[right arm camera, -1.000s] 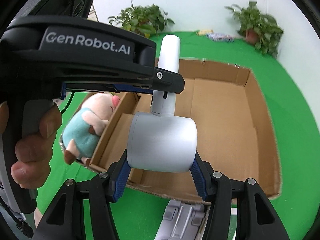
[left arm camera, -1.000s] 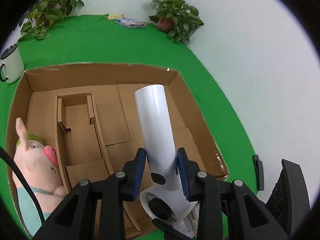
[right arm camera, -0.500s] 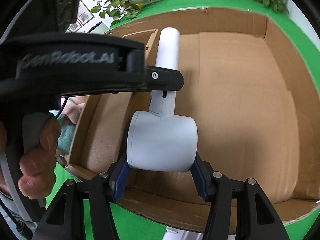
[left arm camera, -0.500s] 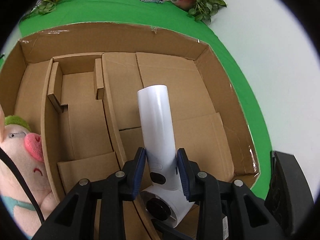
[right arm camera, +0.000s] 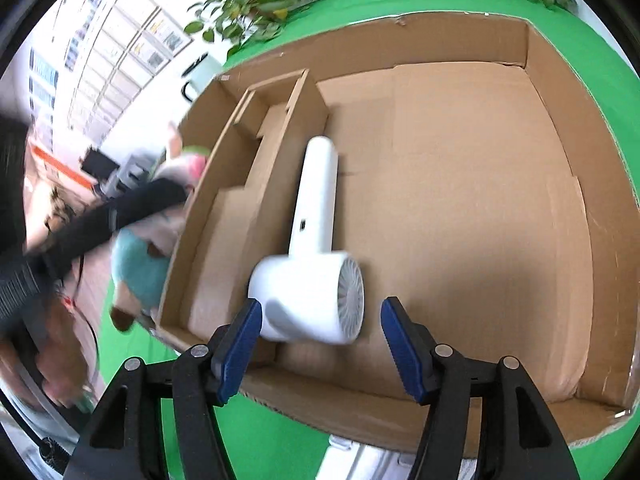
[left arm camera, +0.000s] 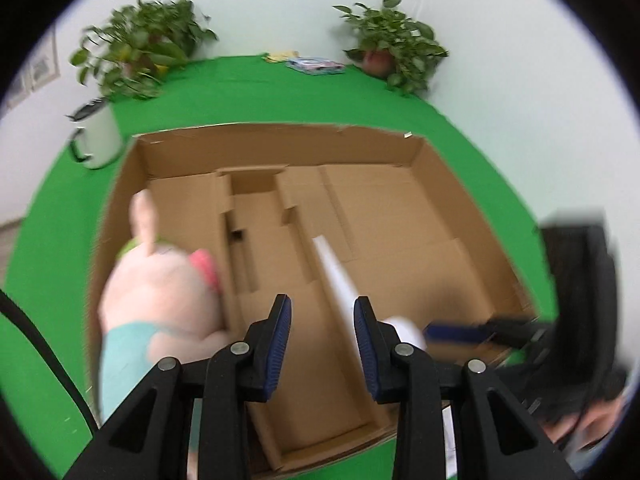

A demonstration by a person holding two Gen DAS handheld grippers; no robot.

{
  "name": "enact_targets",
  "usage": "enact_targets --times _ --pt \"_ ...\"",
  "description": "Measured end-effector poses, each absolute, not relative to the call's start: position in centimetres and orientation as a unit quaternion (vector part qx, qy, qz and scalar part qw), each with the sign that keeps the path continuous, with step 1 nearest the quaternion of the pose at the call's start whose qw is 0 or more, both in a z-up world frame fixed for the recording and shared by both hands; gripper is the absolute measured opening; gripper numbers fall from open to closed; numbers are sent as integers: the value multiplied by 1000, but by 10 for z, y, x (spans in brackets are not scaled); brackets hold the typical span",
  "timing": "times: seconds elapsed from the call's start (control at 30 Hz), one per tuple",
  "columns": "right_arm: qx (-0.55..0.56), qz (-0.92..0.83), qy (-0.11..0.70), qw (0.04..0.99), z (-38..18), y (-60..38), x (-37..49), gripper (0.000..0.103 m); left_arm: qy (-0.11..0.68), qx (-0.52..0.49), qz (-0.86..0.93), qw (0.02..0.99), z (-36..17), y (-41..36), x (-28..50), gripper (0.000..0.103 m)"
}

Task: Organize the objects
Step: 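Lower the hair dryer beside the long box insert and open the right gripper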

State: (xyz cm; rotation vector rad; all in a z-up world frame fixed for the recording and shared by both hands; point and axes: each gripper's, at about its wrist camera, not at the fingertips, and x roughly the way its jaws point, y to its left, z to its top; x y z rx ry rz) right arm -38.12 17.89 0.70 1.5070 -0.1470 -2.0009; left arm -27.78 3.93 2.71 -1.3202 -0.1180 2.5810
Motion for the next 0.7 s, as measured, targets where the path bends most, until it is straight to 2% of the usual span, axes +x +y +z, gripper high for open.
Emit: enact_targets --times 0.07,0.13,0.23,0.57,0.6,0.67,0.7 --pt "569 -759 -67 309 8 176 -383 61 -38 -466 879 94 12 31 -270 31" --pt "573 -762 -63 296 1 172 -385 54 -51 -483 869 91 -2 27 -265 31" --pt "588 -747 -79 300 -12 174 -371 51 -42 -482 869 101 -10 29 -254 31" --pt "586 -745 -74 308 -19 163 -349 51 -35 -487 868 95 -18 39 -247 31" --pt "582 -750 -70 306 -24 161 -347 52 -34 -486 869 93 -19 40 -247 31" --pt "561 -772 -55 292 -15 169 -337 64 -33 -476 875 86 -15 39 -242 31" --pt "543 -790 -44 281 -7 179 -326 77 -33 -471 878 83 -12 40 -238 31"
